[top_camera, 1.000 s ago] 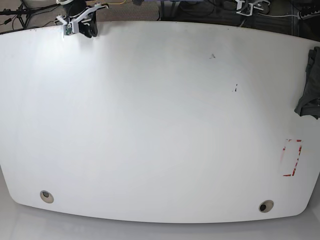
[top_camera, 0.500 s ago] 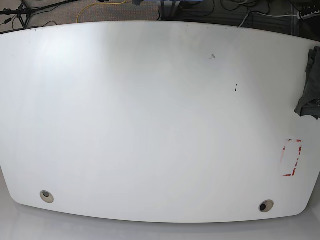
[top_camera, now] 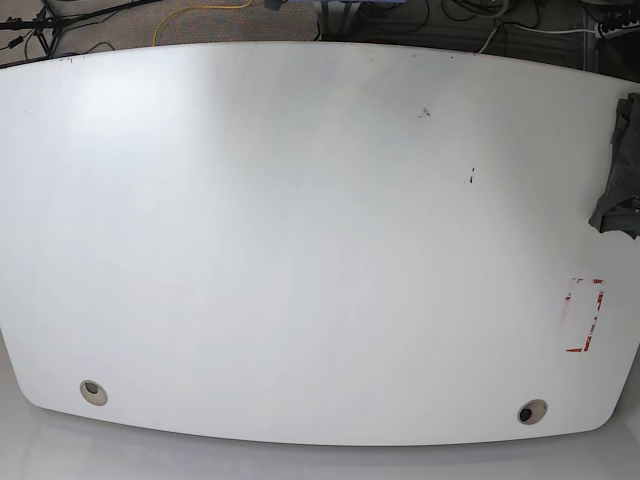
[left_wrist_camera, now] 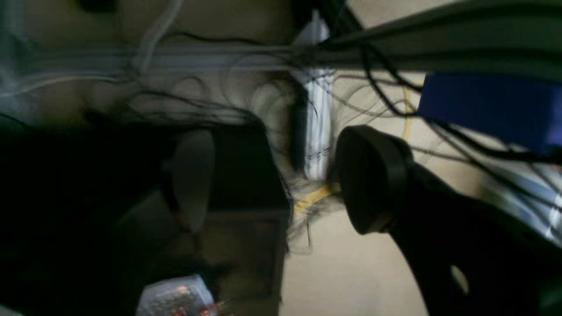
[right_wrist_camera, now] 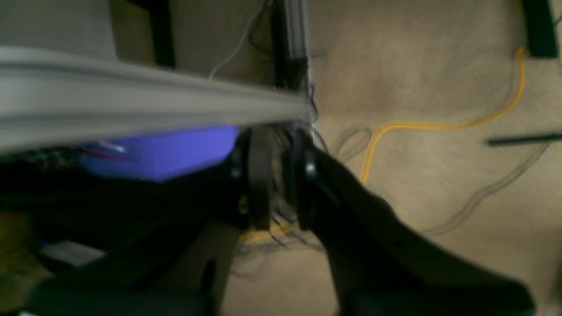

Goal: Fold the T-shirt properly

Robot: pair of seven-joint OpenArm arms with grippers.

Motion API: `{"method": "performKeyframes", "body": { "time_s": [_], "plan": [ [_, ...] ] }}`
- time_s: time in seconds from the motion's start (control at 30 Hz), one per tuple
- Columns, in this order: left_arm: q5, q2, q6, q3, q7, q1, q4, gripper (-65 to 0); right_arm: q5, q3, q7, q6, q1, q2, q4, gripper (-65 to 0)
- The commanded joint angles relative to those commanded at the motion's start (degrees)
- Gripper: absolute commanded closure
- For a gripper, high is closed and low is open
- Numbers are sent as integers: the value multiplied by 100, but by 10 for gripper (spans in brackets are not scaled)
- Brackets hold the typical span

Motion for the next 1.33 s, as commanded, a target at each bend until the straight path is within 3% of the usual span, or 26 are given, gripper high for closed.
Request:
{"method": "performKeyframes", "body": {
  "time_s": [0.1,0.17,0.33,0.37,0.47,0.63,0.77,1.07,1.33],
  "plan": [
    [97,-62,53,0,-9,-519,-800,-428,-185,0,70,0,387,26,-519,-87],
    [264,-149,246,0,-18,-853,-1371,-426,-308,-9,105,-9,589,105,-853,-87],
    [712,-211,985,0,-431,-1705,-2804,-426,-571,-18,158,-70,1116,149,-1574,-87],
    [879,-229,1222,0,-624,-1969,-3288,-428,-659,-26,158,-202,1301,167,-1829,-87],
    [1204,-369,1626,0,-914,-2488,-4255,-431,-905,-53,193,-457,1662,176,-2374,-87],
    [1547,-422,2057,0,-1073,-3235,-5398,-432,-1389,-53,193,-659,2277,176,-3103,-90],
    [1618,-422,2347,0,-1055,-3499,-5499,-432,-1697,-53,193,-800,2716,176,-3604,-92],
    [1591,-422,2479,0,-888,-3534,-5499,-433,-2119,-44,193,-1055,3218,167,-4299,-94],
    [1591,-422,2479,0,-888,-3543,-5499,-433,-2233,-53,193,-1055,3332,141,-4448,-94]
  ]
}}
